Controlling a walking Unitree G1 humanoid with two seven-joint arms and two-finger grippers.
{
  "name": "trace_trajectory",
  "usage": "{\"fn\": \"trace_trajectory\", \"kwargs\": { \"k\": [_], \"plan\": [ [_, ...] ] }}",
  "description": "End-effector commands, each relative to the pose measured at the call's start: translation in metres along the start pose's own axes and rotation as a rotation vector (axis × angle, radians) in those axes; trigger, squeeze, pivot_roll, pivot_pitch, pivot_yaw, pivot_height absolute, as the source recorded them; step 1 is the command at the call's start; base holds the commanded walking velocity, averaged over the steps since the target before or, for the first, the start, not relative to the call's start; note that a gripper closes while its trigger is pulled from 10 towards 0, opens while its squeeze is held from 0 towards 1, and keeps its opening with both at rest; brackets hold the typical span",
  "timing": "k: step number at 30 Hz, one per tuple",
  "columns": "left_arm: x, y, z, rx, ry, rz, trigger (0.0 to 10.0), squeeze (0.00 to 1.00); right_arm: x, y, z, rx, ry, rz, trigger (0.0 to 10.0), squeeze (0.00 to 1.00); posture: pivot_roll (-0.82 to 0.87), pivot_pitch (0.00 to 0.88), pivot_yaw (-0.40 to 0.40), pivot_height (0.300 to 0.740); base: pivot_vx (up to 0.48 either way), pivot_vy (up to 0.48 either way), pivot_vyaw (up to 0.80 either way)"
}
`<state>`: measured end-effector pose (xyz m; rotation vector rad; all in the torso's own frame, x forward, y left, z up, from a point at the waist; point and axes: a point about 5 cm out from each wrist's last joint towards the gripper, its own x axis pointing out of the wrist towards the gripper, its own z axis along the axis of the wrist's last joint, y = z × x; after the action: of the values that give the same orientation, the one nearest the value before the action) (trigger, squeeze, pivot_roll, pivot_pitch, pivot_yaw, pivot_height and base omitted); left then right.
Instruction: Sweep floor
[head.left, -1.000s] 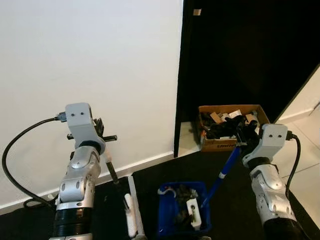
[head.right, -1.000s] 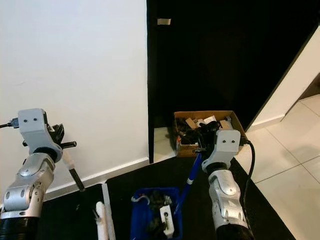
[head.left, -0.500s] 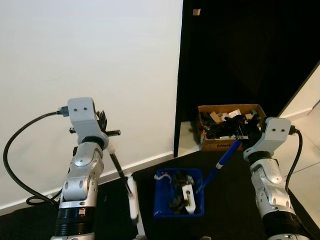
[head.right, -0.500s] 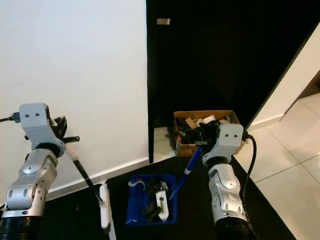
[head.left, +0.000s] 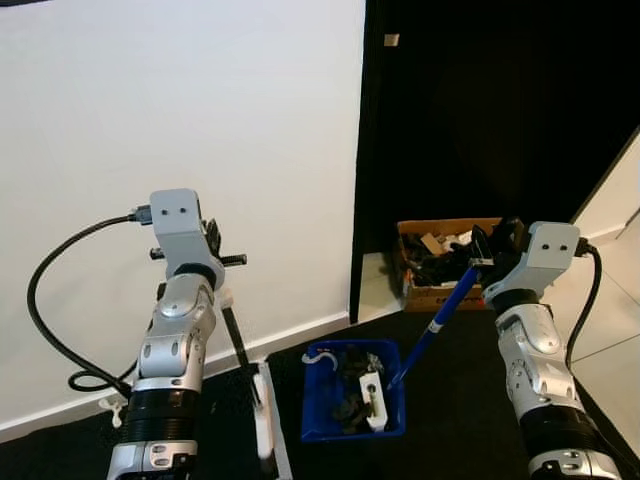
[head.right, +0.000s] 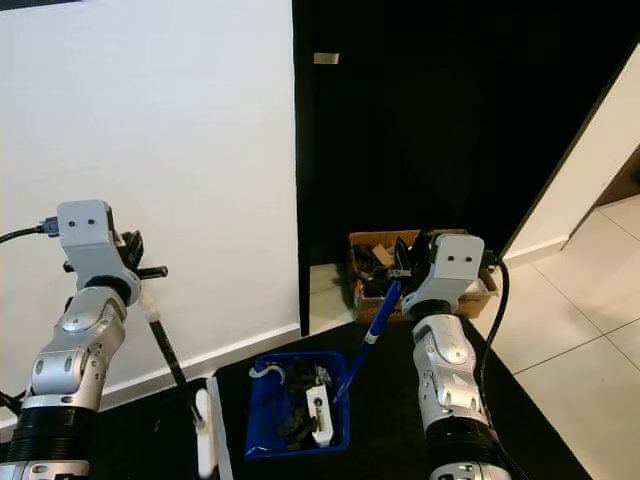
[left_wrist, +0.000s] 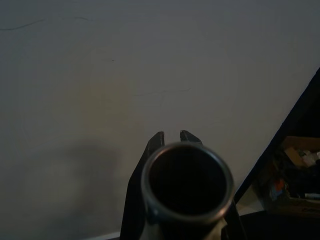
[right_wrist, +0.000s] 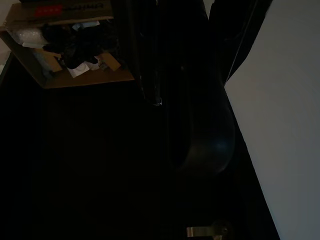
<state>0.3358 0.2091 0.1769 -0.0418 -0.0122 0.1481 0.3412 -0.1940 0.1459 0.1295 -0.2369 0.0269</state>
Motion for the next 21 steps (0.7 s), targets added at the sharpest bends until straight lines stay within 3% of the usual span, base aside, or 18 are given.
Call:
{"fn": "trace_trajectory", "kwargs": {
  "k": [1, 11, 21],
  "plan": [
    [0.0003, 0.0099, 0.0019, 0.027, -0.017, 0.034, 10.0, 0.0, -0.001, -0.0015, 0.0027, 0.014, -0.038, -0.012, 10.0, 0.0, -0.01, 0.058, 0.049, 0.74, 0.0, 0.0, 0.0],
    [0.0004, 0.004, -0.0035, 0.028, -0.003, 0.016, 10.0, 0.0, 0.0022, 0.0028, 0.0019, 0.014, -0.033, 0.013, 10.0, 0.0, -0.01, 0.054, 0.039, 0.74, 0.0, 0.0, 0.0],
    [0.0017, 0.0094, -0.0048, 0.035, -0.002, 0.03, 10.0, 0.0, 0.0035, 0.0042, 0.0006, 0.014, -0.031, 0.024, 10.0, 0.0, 0.0, 0.04, 0.039, 0.74, 0.0, 0.0, 0.0]
  ]
}}
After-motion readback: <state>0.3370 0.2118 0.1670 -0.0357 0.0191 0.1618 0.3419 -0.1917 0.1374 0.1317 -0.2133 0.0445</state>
